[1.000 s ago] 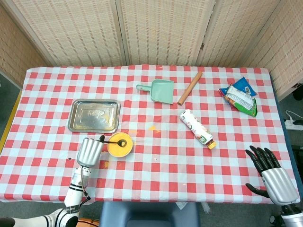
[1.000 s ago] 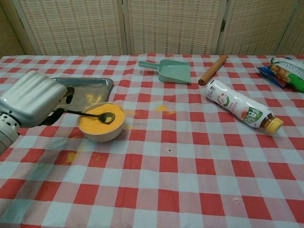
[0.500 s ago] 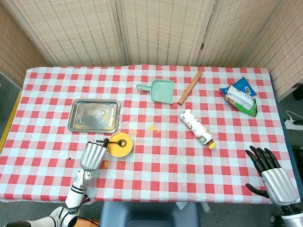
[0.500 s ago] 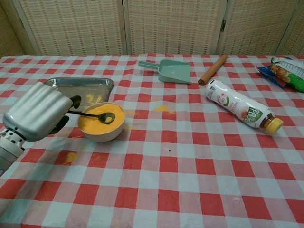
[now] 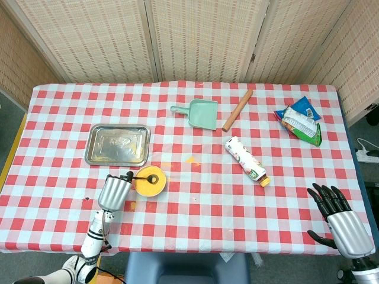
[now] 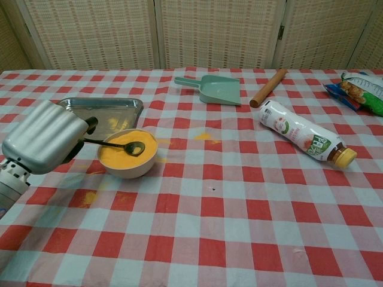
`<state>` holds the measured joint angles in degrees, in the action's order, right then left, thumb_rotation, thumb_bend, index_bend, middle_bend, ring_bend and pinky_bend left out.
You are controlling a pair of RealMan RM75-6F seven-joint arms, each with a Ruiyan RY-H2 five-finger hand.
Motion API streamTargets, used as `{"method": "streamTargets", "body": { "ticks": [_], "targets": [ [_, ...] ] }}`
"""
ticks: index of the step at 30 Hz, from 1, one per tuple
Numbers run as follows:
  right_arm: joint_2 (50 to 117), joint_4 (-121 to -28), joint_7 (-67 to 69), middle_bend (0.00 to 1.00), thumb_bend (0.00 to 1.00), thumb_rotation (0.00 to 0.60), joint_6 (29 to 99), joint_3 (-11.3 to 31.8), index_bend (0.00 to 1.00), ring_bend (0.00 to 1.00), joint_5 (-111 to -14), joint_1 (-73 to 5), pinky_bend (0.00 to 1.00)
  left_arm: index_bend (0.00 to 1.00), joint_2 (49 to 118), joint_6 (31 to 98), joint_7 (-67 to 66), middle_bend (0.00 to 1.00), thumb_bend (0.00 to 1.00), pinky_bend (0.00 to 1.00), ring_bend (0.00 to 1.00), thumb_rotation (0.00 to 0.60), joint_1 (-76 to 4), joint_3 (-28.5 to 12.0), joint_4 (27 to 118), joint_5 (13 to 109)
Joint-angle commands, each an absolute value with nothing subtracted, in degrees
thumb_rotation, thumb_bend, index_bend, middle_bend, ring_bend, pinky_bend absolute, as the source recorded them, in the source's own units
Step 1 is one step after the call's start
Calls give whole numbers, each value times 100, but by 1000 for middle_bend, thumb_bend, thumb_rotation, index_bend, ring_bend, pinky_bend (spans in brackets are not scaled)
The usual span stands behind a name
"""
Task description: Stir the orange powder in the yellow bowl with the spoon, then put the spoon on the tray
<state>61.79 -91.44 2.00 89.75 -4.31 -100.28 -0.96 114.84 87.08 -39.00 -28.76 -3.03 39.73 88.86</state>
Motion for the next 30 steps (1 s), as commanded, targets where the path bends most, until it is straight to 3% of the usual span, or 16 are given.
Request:
{"method": "streamTargets", "body": {
  "ticks": [1,30],
  "targets": [
    [6183,-9145,188,0,43,600,8960,-434,0,0,-10026,-99,0,462,11504,8662,-3849,1000,442,1000,1000,600,-2874,-316,3884,8888],
    [6209,-9163,106,0,44,600,8916,-418,0,0,-9979,-107,0,517,11637,8627,-3481,1000,439,1000,1000,600,-2862,-391,3404,8938]
  ]
}}
